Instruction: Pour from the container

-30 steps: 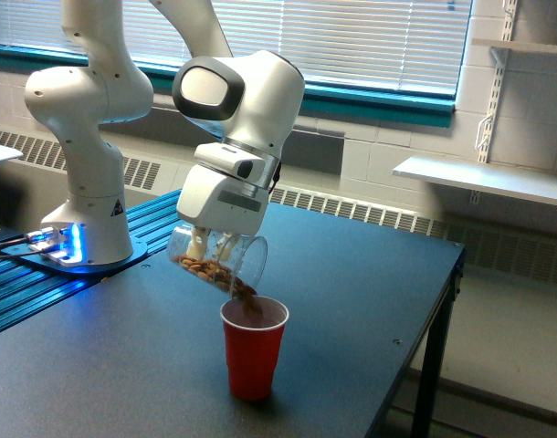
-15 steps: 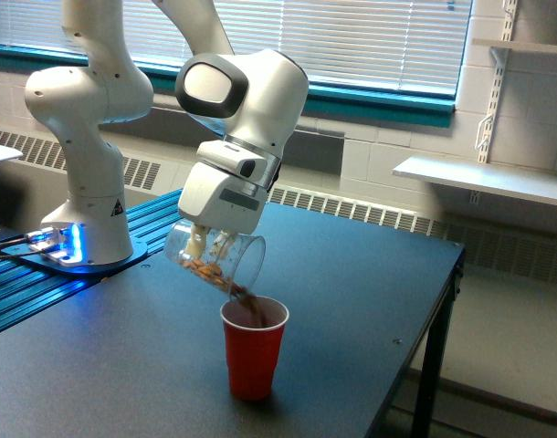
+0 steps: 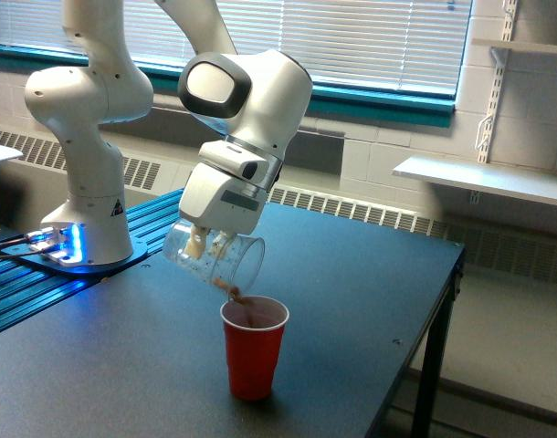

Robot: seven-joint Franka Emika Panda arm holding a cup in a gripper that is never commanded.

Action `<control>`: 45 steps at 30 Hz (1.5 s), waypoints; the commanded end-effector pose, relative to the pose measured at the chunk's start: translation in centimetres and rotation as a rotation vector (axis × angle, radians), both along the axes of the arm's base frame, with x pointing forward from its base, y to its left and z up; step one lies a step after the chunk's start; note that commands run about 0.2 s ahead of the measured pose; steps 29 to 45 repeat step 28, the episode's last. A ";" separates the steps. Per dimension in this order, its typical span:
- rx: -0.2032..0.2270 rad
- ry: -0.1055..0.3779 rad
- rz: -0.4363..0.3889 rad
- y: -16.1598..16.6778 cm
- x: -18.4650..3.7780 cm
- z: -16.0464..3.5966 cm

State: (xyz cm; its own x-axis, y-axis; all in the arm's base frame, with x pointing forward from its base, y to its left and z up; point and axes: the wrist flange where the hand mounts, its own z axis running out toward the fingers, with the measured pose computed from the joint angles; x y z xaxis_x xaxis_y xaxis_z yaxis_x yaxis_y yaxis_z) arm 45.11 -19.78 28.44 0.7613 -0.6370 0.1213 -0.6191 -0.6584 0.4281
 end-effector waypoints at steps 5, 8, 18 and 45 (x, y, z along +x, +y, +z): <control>0.019 0.015 0.022 0.2 0.4 0.2; 0.026 0.010 0.022 0.2 0.4 0.3; 0.062 -0.027 0.023 0.4 0.2 1.0; 0.075 -0.079 0.007 0.5 -0.2 2.1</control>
